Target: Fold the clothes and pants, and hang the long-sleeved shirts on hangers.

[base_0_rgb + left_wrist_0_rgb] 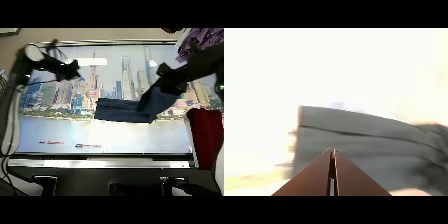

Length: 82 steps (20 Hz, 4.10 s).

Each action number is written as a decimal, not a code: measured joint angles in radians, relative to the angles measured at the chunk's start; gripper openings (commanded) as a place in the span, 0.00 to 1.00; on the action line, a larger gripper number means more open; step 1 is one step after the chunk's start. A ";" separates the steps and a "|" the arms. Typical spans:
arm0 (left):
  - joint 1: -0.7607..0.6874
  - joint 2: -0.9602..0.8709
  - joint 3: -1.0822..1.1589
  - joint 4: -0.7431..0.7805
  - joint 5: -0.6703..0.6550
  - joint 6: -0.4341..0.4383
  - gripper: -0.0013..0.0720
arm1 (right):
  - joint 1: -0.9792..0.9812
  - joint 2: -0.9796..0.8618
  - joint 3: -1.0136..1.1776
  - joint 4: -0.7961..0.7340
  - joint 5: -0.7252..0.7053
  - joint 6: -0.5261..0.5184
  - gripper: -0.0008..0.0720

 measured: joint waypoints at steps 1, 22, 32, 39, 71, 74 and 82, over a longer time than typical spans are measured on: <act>0.049 0.032 0.000 0.020 -0.029 0.009 0.04 | 0.055 -0.019 0.000 -0.003 0.027 0.029 0.05; 0.335 0.164 -0.043 0.082 -0.132 0.061 0.04 | 0.388 -0.320 0.005 0.153 0.558 0.171 0.68; 0.312 0.164 -0.048 0.082 -0.132 0.062 0.04 | -0.082 -0.108 -0.008 0.180 0.225 -0.172 0.75; 0.311 0.165 -0.048 0.083 -0.132 0.061 0.04 | -0.368 -0.145 -0.309 0.349 0.117 -0.535 0.73; 0.311 0.165 -0.048 0.050 -0.136 0.061 0.04 | -0.555 -0.272 -0.040 0.363 0.346 -0.346 0.05; 0.311 0.165 -0.048 0.049 -0.136 0.061 0.04 | -0.622 -0.217 -0.031 0.274 0.349 -0.245 0.05; 0.311 0.165 -0.048 0.048 -0.140 0.061 0.04 | -0.676 -0.032 -0.026 -0.005 0.311 0.010 0.05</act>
